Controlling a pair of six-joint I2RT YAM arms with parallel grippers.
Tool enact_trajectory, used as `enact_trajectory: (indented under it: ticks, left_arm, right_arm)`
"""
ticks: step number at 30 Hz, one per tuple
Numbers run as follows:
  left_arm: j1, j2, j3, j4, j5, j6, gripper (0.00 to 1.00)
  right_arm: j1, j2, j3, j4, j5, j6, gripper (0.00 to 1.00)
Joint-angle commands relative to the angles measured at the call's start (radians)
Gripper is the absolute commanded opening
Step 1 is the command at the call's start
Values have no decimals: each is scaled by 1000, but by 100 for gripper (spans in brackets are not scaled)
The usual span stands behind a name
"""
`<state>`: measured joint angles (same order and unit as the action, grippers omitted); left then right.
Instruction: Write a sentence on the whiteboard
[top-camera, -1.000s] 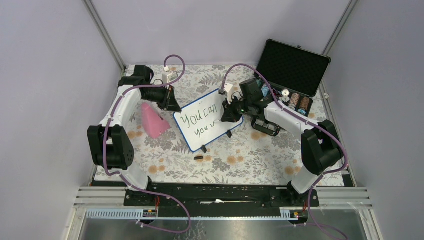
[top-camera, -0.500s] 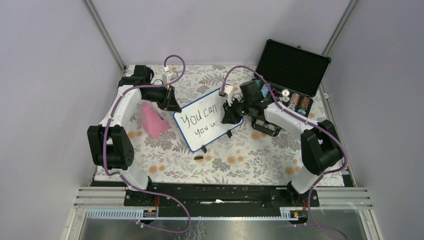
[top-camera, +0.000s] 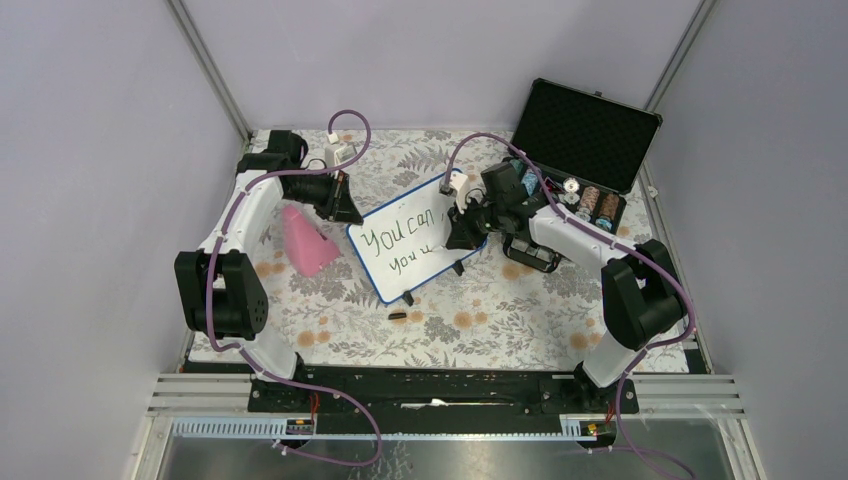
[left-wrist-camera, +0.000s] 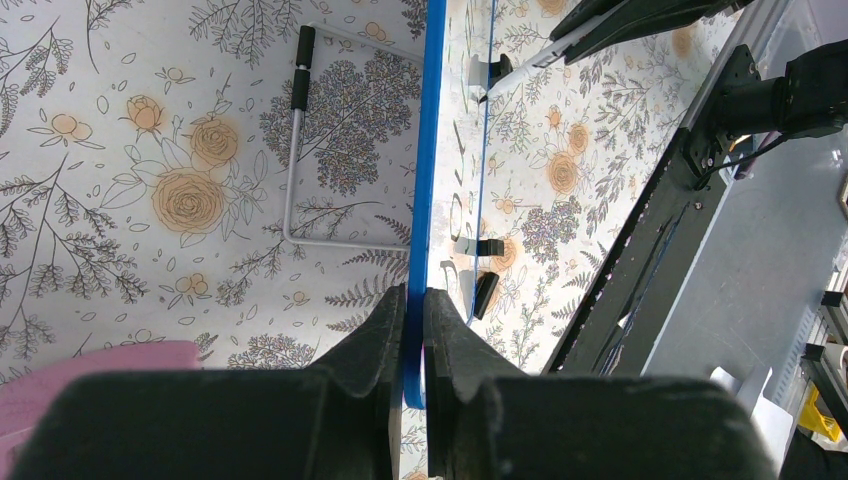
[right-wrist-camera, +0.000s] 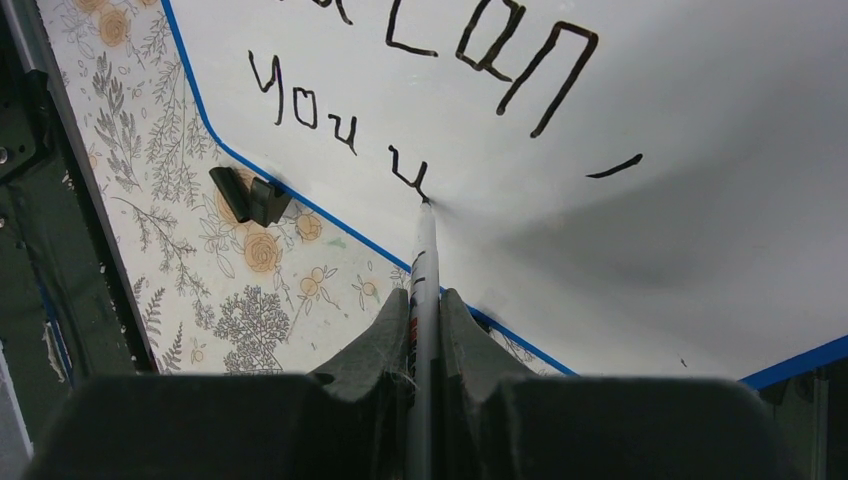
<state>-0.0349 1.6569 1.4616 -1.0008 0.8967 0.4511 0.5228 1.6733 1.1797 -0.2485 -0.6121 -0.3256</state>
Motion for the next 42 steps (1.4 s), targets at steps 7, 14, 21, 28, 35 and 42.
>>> enact_trajectory:
  ticks: [7,14,21,28,35,42]
  left_arm:
    - [-11,-16,-2,33,-47,8,0]
    - [-11,-17,-3,32,-48,8,0]
    - [-11,-18,-5,32,-50,9,0]
    - [-11,-19,-7,34,-49,11,0]
    - [-11,-20,-3,33,-48,9,0]
    - [-11,-21,-5,33,-49,8,0]
  right_arm:
    - [-30,-21,48,7,49,-32,0]
    - [-30,-9,80,8,47,-26,0]
    - [-31,-10,88,-1,37,-25,0]
    - [-35,-67,51,-16,1,-30,0]
    - [-60,-92,38,-26,-34,-13,0]
    - [-60,-75,22,-25,-19,-31,0]
